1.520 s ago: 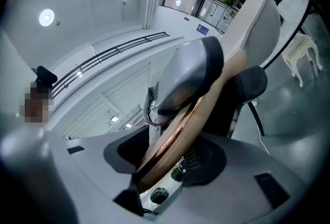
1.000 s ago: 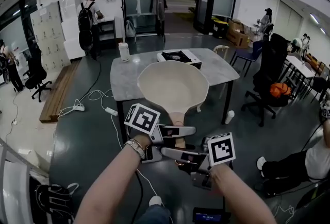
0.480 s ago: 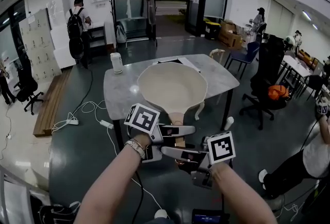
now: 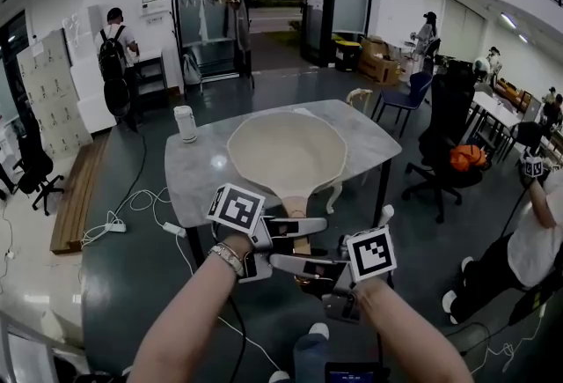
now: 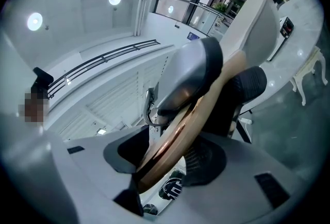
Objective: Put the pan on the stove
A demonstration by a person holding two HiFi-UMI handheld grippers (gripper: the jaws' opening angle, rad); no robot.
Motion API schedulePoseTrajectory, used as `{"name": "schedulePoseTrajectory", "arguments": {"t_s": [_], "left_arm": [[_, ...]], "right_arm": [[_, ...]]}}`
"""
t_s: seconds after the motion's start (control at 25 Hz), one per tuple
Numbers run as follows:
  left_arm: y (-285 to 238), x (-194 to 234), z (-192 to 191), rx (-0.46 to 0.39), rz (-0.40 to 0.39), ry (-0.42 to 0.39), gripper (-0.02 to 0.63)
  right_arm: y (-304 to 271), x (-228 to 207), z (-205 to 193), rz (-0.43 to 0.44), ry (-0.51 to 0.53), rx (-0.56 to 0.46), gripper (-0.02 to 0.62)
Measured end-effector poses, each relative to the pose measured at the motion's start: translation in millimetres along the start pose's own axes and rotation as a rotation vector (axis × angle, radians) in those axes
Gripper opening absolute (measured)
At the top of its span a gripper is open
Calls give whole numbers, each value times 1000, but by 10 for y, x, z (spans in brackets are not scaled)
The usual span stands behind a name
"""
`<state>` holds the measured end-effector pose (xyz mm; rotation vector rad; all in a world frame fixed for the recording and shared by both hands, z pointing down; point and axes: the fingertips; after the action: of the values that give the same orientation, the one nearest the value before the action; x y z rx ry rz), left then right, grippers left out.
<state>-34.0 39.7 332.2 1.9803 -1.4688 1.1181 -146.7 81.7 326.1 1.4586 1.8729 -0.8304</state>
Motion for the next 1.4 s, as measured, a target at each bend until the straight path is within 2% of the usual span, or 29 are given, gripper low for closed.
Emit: {"name": "schedulePoseTrajectory", "arguments": {"t_s": [0.44, 1.0, 1.24, 1.4], "left_arm": [[20, 449, 495, -10, 43, -12, 230], [-97, 1263, 1581, -78, 75, 3, 230], [-146, 1658, 2022, -116, 92, 29, 230], [-137, 1909, 2253, -146, 111, 48, 230]], "right_arm": [[104, -433, 451, 20, 14, 11, 202], [475, -1269, 1387, 57, 23, 77, 202], [618, -1633, 1768, 98, 4, 114, 202], [704, -1939, 1939, 96, -32, 146, 203]]}}
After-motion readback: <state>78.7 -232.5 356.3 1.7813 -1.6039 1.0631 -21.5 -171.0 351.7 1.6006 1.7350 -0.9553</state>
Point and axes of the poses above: the fingertips, and each gripper's own axes: y backward along the fingers, x to its left, z out of its top, and after that the axes turned 10 degrees about x, right-handed
